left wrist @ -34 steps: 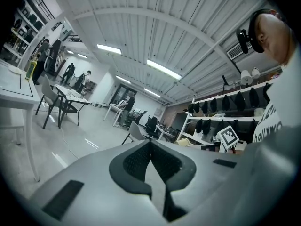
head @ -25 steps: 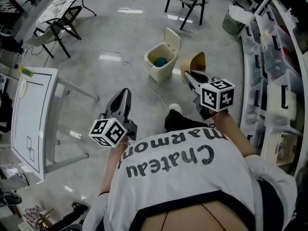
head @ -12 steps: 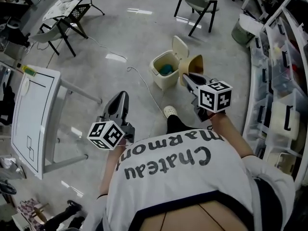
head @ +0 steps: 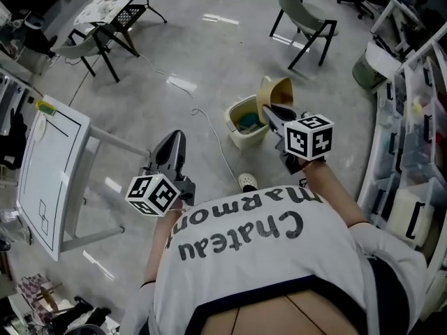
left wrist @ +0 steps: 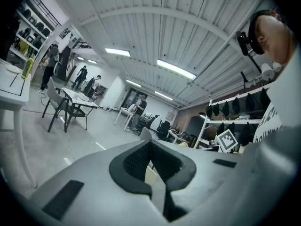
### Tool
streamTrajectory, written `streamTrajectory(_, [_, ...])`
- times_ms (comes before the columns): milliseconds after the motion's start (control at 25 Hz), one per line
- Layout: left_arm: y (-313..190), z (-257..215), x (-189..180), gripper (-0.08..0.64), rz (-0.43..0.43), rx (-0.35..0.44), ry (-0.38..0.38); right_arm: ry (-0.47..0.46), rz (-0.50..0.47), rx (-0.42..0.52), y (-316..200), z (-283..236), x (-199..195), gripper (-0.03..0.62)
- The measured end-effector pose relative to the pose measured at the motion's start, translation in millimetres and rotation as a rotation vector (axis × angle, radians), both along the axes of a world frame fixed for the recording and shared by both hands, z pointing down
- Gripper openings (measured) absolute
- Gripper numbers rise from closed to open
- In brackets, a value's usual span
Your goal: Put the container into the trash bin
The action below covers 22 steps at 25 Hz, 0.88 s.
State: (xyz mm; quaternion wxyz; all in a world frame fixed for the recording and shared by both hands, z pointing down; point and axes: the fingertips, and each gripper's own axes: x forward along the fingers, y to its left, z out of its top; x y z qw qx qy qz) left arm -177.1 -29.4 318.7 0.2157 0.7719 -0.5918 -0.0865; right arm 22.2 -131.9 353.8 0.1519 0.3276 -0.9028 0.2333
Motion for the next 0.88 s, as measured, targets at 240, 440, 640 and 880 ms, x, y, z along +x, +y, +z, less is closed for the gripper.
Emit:
streamTrajectory(240, [-42, 5, 4, 0.023, -0.044, -0.001, 0.005, -0.002, -0.049, -0.001, -50, 4, -3, 0.035])
streamTrajectory(440, [-65, 16, 11, 0.023, -0.068, -0.010, 0.007, -0.008, -0.084, -0.007, -80, 12, -4, 0.035])
streamTrajectory(640, [-79, 22, 11, 0.023, -0.107, -0.013, 0.009, -0.002, -0.120, -0.018, -98, 22, -3, 0.035])
streamTrajectory(880, [-83, 28, 8, 0.023, -0.129, -0.045, 0.007, -0.013, -0.149, -0.030, -114, 29, -16, 0.035])
